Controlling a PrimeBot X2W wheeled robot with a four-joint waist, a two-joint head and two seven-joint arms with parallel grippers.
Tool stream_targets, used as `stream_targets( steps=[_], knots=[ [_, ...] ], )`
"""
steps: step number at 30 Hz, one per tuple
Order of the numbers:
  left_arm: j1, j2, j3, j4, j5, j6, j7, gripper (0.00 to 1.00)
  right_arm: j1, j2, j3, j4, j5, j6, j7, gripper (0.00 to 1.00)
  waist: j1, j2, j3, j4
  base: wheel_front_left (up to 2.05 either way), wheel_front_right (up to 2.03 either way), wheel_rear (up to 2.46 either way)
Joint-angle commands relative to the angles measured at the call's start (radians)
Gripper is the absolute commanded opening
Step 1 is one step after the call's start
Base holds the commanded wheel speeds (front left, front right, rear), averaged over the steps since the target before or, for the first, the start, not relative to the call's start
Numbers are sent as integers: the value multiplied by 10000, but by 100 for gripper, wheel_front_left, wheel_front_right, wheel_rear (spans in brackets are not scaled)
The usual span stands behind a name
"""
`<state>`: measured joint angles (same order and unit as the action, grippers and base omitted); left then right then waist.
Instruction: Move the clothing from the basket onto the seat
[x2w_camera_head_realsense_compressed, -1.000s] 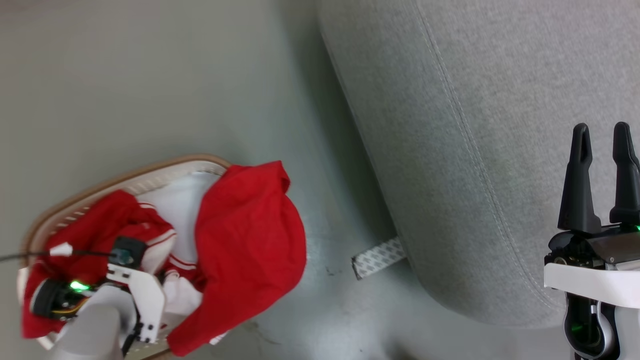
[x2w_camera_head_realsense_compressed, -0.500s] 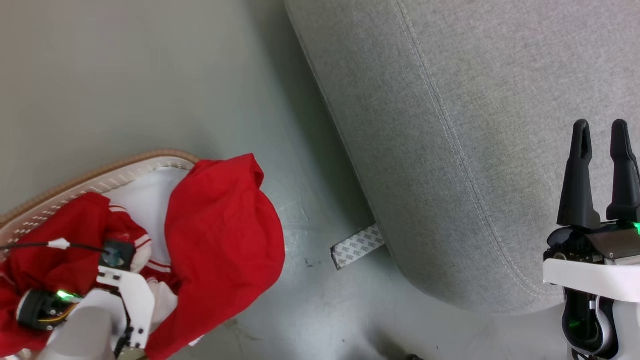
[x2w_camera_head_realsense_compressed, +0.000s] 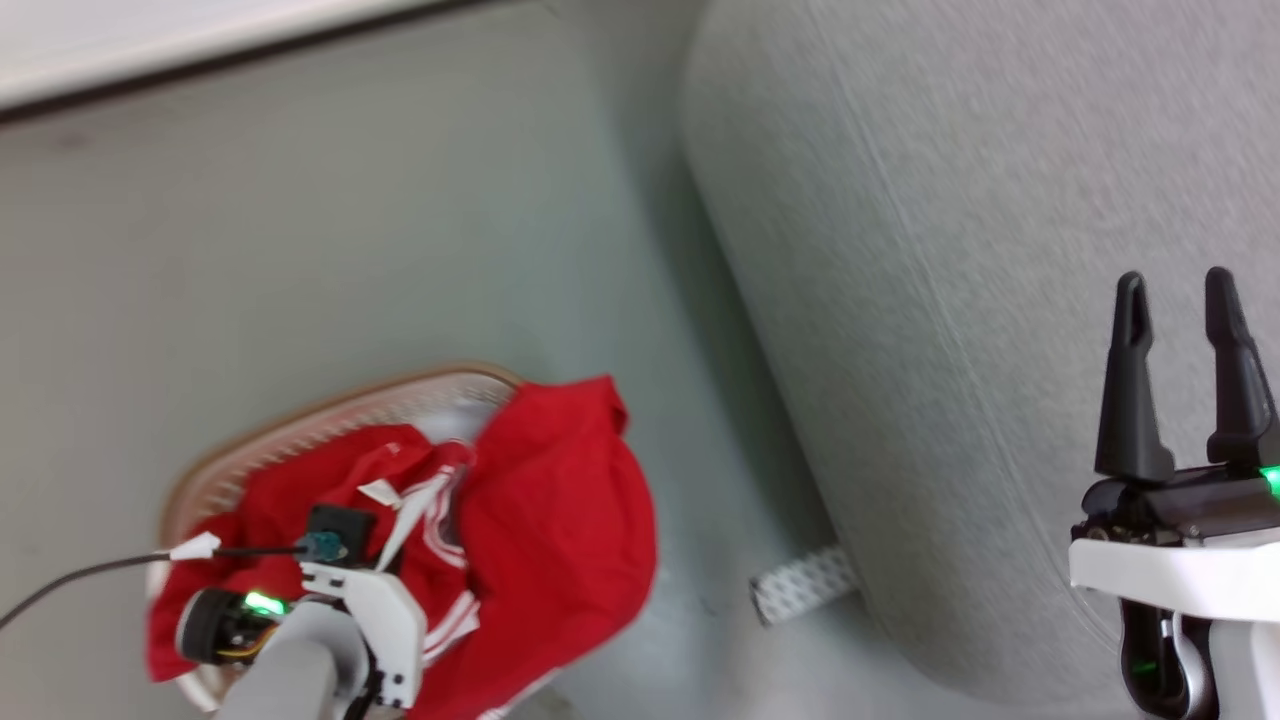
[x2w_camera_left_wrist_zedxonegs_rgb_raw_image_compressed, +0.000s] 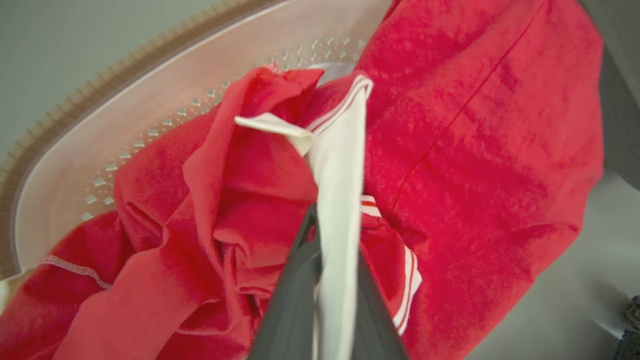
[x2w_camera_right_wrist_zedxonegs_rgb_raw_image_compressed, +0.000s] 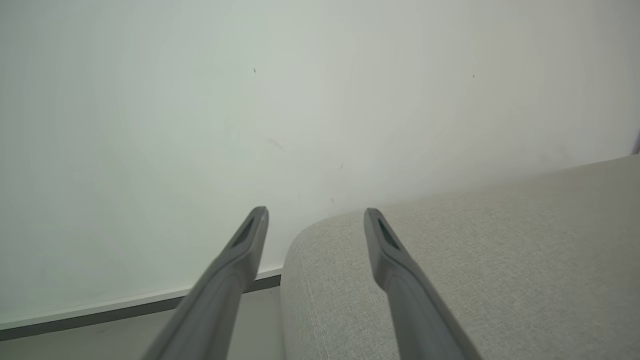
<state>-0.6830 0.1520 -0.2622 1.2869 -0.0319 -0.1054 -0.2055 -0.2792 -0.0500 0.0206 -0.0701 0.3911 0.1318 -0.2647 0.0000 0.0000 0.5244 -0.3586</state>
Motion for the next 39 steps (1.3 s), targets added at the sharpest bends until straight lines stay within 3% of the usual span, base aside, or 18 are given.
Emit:
stream_targets(
  steps=[1, 8, 17, 22, 30, 39],
  knots=[
    [92, -117, 14, 2, -238, -77, -176, 0, 180, -13, -34, 42, -204, -21, 5, 100, 0, 0, -1044, 995, 0, 0, 0],
    [392, -816, -68, -726, -1020, -245, -592, 0, 897, -19, -78, 350, -529, -21, 5, 100, 0, 0, -2568, 2254, 0, 0, 0],
    [1158, -992, -1507, -3795, -2724, -251, -599, 0, 1759, -51, 174, 710, -613, -21, 5, 100, 0, 0, -4105, 3306, 0, 0, 0],
    [1322, -995, -1886, -5472, -3371, -253, -599, 0, 2127, -115, 374, 913, -540, -21, 5, 100, 0, 0, -4705, 3634, 0, 0, 0],
    [1114, -995, -1781, -8181, -3471, -254, -599, 0, 2498, -186, 844, 1097, -558, -21, 5, 100, 0, 0, -5187, 3930, 0, 0, 0],
    [1521, -997, -1675, -9490, -3393, -48, -594, 0, 2439, -381, 1582, 1110, -434, -21, 5, 100, 0, 0, -5225, 3946, 0, 0, 0]
  ],
)
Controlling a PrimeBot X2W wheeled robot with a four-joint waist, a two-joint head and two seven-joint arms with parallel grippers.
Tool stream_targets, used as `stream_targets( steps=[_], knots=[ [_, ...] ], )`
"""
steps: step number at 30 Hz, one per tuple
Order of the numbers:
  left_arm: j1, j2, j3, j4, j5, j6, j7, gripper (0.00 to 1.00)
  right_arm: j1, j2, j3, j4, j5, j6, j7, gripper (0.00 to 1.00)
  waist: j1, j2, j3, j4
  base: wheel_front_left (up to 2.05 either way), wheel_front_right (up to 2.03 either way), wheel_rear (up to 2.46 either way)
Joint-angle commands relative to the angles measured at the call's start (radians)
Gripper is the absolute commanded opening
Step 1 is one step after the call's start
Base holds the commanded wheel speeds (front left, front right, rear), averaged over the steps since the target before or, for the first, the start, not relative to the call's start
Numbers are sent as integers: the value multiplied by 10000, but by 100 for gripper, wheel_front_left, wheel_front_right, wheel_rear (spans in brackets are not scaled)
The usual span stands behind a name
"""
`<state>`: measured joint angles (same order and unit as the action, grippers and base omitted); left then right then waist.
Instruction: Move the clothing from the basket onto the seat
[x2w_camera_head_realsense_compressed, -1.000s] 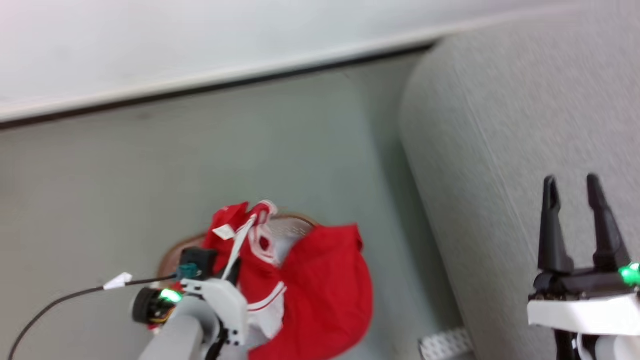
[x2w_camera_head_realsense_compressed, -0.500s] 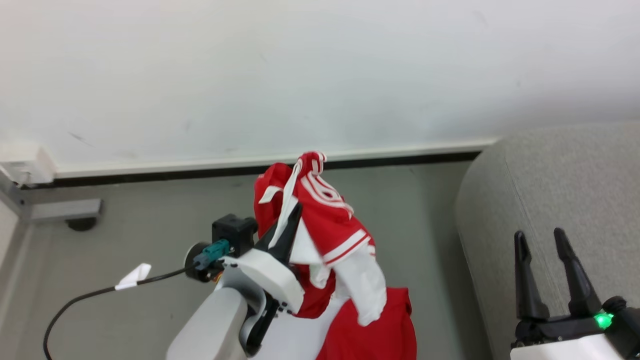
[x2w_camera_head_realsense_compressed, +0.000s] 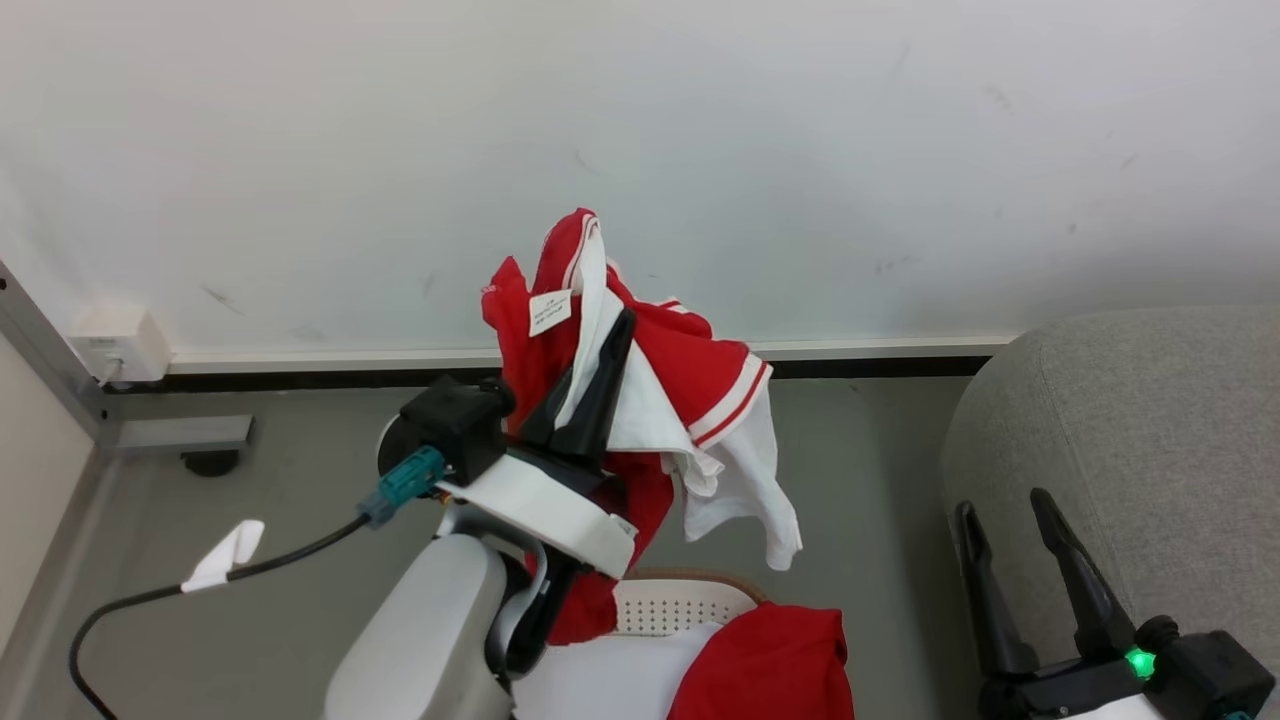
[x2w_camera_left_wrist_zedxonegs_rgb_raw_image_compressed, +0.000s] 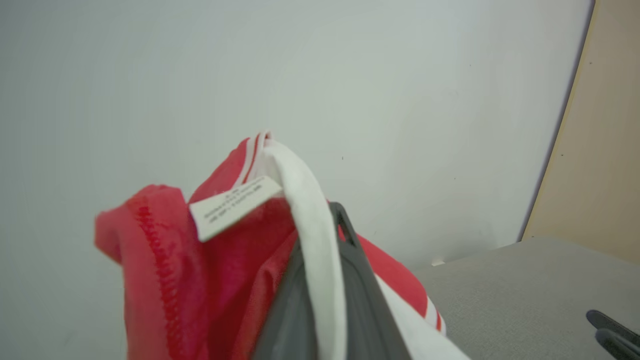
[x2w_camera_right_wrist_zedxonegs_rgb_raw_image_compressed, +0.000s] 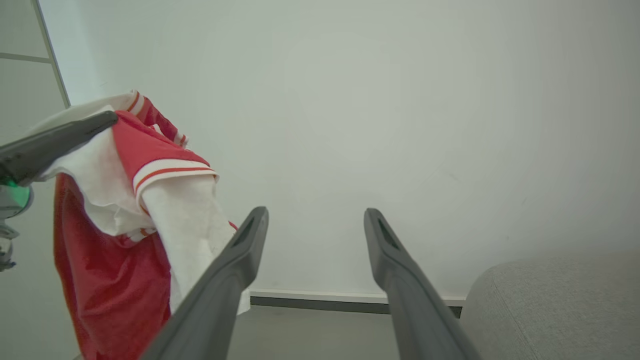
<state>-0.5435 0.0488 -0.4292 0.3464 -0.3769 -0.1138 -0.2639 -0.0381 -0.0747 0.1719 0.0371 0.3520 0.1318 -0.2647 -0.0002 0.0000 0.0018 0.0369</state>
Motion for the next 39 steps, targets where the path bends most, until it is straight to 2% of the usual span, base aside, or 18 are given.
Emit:
stream_targets(
  steps=[1, 6, 10, 15, 20, 25, 29, 36, 37, 38, 39],
  knots=[
    [174, 34, -25, -125, 44, 58, -9, 0, 17, -163, 154, 58, -61, -21, 5, 100, 2, 0, 0, -8, 0, 0, 0],
    [288, 34, -145, -167, -67, 113, -9, 0, -44, -416, 661, 263, -217, -21, 5, 100, 2, 0, -17, 52, 0, 0, 0],
    [348, 33, -415, -166, -224, 134, -9, 0, -304, -678, 1468, 651, -318, -21, 5, 100, 2, 0, -49, 173, 0, 0, 0],
    [400, 33, -936, -191, -513, 190, -9, 0, -850, -875, 2777, 1422, -280, -21, 5, 100, 2, 0, -140, 428, 0, 0, 0],
    [410, 34, -1444, -239, -651, 213, -9, 0, -1385, -874, 3379, 2288, -573, -21, 5, 100, 2, 0, -197, 695, 0, 0, 0],
    [427, 36, -2137, -339, -954, 252, -9, 0, -1972, -567, 3690, 2972, -849, -21, 5, 100, 2, 0, -248, 1060, 0, 0, 0],
    [465, 34, -2743, -374, -1191, 287, -9, 0, -2212, -402, 3513, 3188, -1077, -21, 5, 100, 2, 0, -289, 1363, 0, 0, 0],
    [520, 34, -3550, -281, -1526, 388, -9, 0, -2146, -185, 3150, 2923, -1333, -23, 5, 100, 2, 0, -345, 1717, 0, 0, 0],
    [514, 34, -3585, -247, -1562, 423, -9, 0, -2111, -167, 3108, 2828, -1318, -21, 5, 47, 2, 0, -348, 1741, 0, 0, 0],
    [508, 34, -3609, -219, -1591, 429, -9, 0, -2069, -148, 3075, 2707, -1290, -21, 5, 0, 2, 0, -350, 1758, 0, 0, 0],
    [500, 32, -3618, -188, -1622, 466, -9, 0, -2025, -133, 3063, 2611, -1235, -21, 5, 0, 2, 0, -348, 1768, 0, 0, 0]
  ],
)
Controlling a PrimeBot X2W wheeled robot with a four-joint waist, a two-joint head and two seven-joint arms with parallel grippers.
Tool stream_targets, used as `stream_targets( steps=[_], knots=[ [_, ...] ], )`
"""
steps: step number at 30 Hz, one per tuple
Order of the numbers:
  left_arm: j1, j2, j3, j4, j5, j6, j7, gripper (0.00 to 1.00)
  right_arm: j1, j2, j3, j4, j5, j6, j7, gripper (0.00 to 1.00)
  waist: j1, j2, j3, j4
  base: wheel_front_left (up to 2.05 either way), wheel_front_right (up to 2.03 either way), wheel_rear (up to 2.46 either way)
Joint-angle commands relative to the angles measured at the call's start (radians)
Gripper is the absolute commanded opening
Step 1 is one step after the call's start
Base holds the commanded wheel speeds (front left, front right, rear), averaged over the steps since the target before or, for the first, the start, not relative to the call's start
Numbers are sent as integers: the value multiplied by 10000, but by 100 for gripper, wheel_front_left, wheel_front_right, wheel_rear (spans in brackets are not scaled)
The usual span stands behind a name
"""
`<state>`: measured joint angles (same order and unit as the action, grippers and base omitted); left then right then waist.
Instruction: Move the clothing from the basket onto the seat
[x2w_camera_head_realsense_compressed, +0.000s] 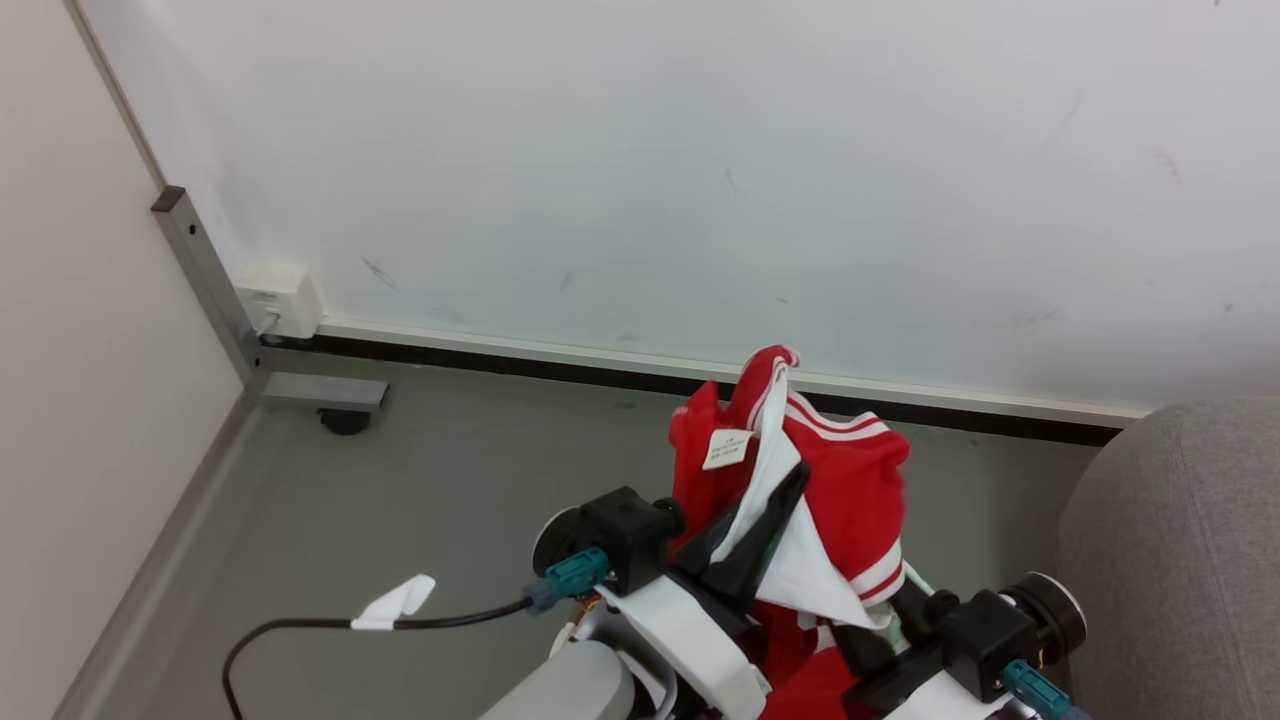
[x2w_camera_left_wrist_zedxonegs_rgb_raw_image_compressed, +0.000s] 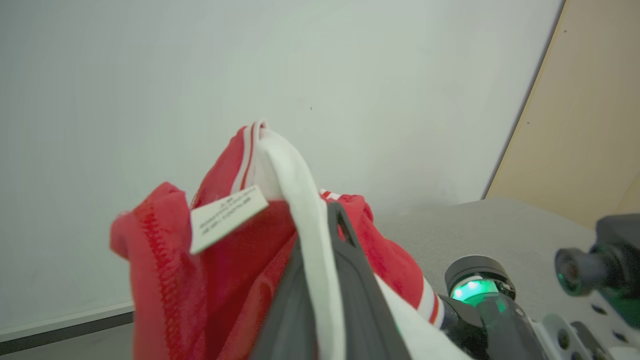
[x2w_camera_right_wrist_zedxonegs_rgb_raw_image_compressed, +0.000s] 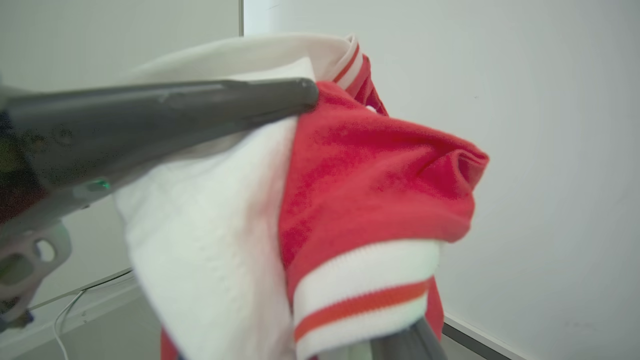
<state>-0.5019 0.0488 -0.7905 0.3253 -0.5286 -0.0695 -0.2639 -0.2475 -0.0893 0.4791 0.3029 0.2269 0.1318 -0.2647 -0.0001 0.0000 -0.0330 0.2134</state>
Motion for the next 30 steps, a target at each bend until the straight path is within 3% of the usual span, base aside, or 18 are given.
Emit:
stream_targets(
  steps=[1, 13, 16, 17, 24, 30],
  knots=[
    [74, 34, -4, 61, -132, 46, -9, 0, 104, 11, -6, -125, 50, -21, 5, 0, 1, 0, 3, 6, 0, 0, 0],
    [0, 35, 316, 314, -61, 129, -9, 0, 312, -38, -202, -469, 426, -21, 5, 0, 1, 0, 43, -225, 0, 0, 0],
    [60, 36, 368, 432, 22, 109, -9, 49, 393, -38, -322, -628, 556, -21, 2, 0, 1, 0, 72, -380, 0, 0, 0],
    [90, 36, 381, 447, 26, 88, -9, 100, 397, -56, -371, -655, 597, -21, 2, 0, 1, 0, 84, -447, 0, 0, 0],
    [276, 34, 339, 553, 131, -88, -8, 100, 404, -175, -985, -914, 919, -21, 2, 0, 1, 0, 148, -1156, 0, 0, 0],
    [457, 51, 516, 477, 449, -179, -9, 100, 321, -386, -1798, -1225, 951, -21, 1, 0, 1, 0, 281, -2305, 0, 0, 0]
  ],
)
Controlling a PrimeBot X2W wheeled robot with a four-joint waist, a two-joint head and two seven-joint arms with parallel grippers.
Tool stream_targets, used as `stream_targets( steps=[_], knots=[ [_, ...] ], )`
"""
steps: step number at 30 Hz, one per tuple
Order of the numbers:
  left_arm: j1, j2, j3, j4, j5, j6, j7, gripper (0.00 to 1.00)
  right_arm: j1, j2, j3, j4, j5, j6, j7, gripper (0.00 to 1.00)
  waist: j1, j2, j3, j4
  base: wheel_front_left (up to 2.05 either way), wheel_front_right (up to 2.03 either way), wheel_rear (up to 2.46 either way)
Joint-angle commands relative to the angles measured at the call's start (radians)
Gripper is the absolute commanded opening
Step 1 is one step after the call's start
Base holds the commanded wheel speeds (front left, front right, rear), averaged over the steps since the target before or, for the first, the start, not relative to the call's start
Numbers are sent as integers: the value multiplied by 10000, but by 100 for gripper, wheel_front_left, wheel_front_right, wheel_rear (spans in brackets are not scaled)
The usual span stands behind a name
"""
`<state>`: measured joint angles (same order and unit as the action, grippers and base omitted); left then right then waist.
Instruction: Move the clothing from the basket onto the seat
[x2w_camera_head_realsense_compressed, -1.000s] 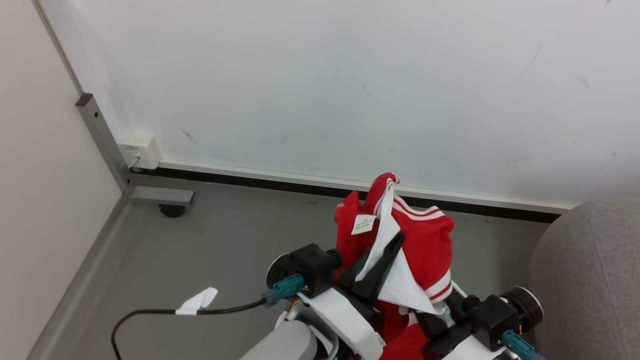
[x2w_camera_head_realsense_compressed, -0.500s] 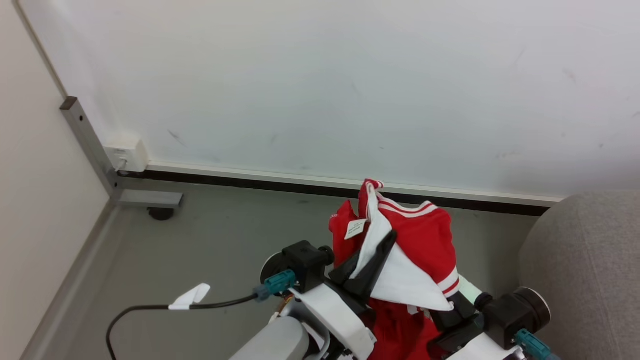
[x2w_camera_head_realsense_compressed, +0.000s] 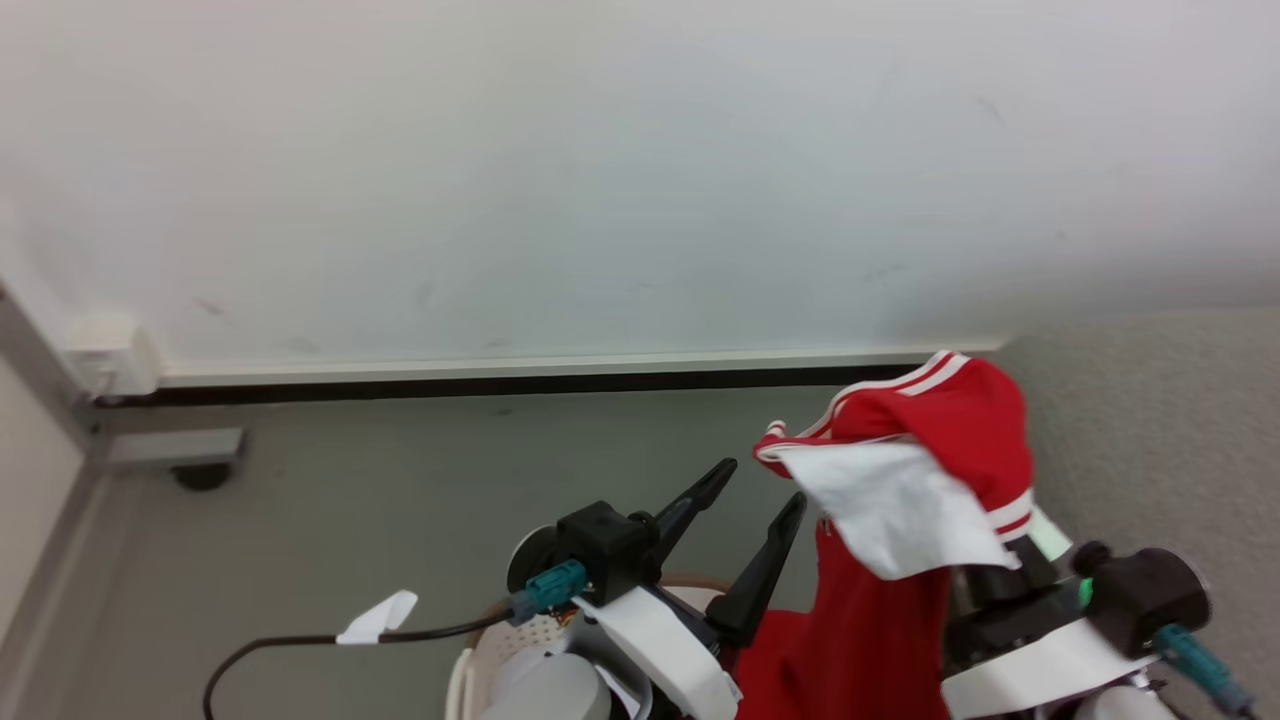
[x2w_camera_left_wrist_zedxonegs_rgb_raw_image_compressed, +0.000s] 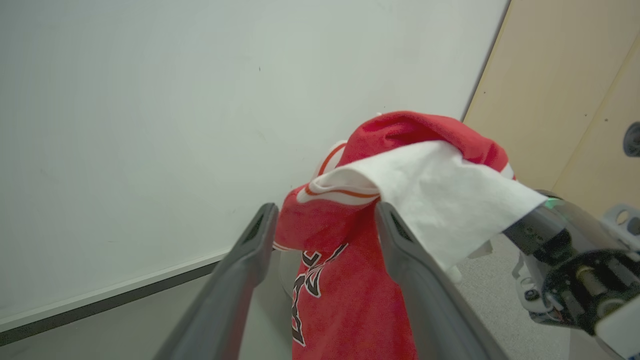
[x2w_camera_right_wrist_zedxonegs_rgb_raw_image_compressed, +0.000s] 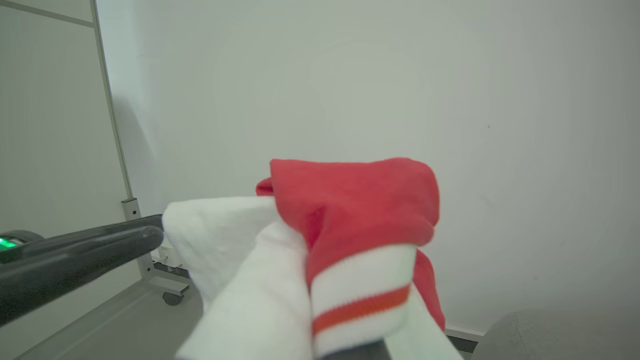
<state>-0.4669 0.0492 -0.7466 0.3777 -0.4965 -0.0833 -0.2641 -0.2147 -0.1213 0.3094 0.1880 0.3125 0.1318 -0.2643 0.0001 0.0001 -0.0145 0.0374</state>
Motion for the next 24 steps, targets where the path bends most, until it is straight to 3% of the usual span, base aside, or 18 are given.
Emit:
stream_targets(
  steps=[1, 14, 24],
  knots=[
    [135, 46, 96, -59, 196, -51, -8, 100, 8, -96, -292, -166, 171, -21, -3, 0, -1, -1, 116, -734, 0, 0, 0],
    [396, 52, 479, -383, 1065, -296, -6, 100, 226, -879, -2160, -1670, -55, -21, -1, 0, -1, -1, 596, -3307, 0, 0, 0],
    [246, 50, 522, -266, 1908, -426, -8, 100, 690, -866, -3154, -2559, -185, -21, -1, 0, -1, -1, 1032, -4525, 0, 0, 0]
  ],
)
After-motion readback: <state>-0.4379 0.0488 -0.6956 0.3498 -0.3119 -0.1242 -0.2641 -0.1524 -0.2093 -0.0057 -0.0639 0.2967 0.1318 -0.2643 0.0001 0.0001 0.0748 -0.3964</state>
